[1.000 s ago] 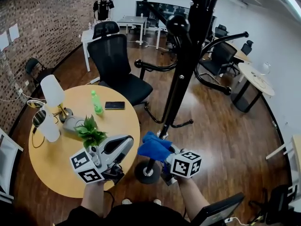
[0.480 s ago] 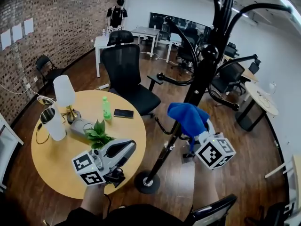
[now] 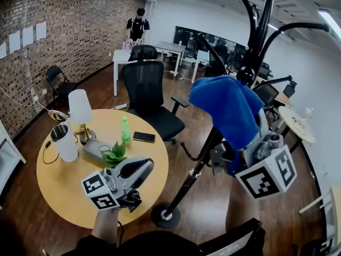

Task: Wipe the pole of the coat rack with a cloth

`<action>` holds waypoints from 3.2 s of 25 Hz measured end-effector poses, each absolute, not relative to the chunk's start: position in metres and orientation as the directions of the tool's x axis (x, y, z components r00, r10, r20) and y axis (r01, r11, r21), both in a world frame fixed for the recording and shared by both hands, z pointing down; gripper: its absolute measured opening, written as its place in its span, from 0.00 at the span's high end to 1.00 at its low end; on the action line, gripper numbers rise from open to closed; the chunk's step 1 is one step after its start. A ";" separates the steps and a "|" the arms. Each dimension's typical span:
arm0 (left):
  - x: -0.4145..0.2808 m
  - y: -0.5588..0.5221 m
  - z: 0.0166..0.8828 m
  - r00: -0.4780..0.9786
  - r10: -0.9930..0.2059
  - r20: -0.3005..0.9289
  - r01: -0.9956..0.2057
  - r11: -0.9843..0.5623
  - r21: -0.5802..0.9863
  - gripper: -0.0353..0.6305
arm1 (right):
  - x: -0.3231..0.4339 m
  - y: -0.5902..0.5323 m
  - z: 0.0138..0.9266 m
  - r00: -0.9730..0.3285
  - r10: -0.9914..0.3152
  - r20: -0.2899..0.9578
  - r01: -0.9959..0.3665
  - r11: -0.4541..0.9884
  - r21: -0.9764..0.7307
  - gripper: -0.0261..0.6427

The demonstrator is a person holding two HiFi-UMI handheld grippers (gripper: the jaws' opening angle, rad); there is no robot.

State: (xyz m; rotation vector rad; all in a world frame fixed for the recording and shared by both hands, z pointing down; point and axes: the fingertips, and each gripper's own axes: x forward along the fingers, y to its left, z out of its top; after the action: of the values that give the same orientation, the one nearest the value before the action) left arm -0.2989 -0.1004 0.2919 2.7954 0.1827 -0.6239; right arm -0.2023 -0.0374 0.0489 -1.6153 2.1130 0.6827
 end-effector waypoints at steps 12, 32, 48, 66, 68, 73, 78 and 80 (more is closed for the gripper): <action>-0.296 -0.095 0.287 0.904 0.077 -0.420 0.187 -0.956 0.228 0.94 | -0.134 -0.060 0.081 -0.101 -0.831 -0.547 -0.993 0.120 0.002 0.92; -0.242 -0.076 0.330 0.924 0.195 -0.329 0.315 -0.874 0.369 0.94 | -0.082 -0.074 0.452 0.123 -0.982 0.147 -0.923 -0.167 -0.348 0.92; -0.235 -0.077 0.324 0.926 0.176 -0.333 0.291 -0.897 0.334 0.94 | -0.087 -0.083 0.430 0.066 -0.988 0.137 -0.943 -0.107 -0.315 0.92; -0.240 -0.063 0.282 0.892 0.269 -0.363 0.343 -0.926 0.156 0.94 | -0.143 -0.055 0.074 -0.024 -0.875 -0.483 -0.985 -0.062 0.162 0.92; -0.243 -0.064 0.281 0.890 0.272 -0.365 0.343 -0.928 0.143 0.94 | -0.172 -0.047 0.064 -0.099 -0.850 -0.517 -0.978 -0.012 0.207 0.92; -0.245 -0.063 0.274 0.885 0.283 -0.371 0.349 -0.929 0.123 0.94 | -0.212 -0.035 0.046 -0.209 -0.815 -0.540 -0.952 0.042 0.304 0.92; -0.247 -0.061 0.279 0.886 0.272 -0.376 0.346 -0.927 0.145 0.94 | -0.168 -0.048 0.068 -0.097 -0.851 -0.517 -0.975 -0.023 0.220 0.92; -0.247 -0.060 0.284 0.888 0.272 -0.370 0.349 -0.924 0.158 0.94 | -0.129 -0.061 0.091 0.013 -0.876 -0.481 -0.990 -0.077 0.114 0.92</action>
State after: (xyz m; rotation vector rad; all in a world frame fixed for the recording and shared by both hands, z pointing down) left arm -0.2470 -0.0597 0.2837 2.8355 0.4726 -0.5086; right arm -0.1291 -0.0610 0.0906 -2.0345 1.9389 0.6423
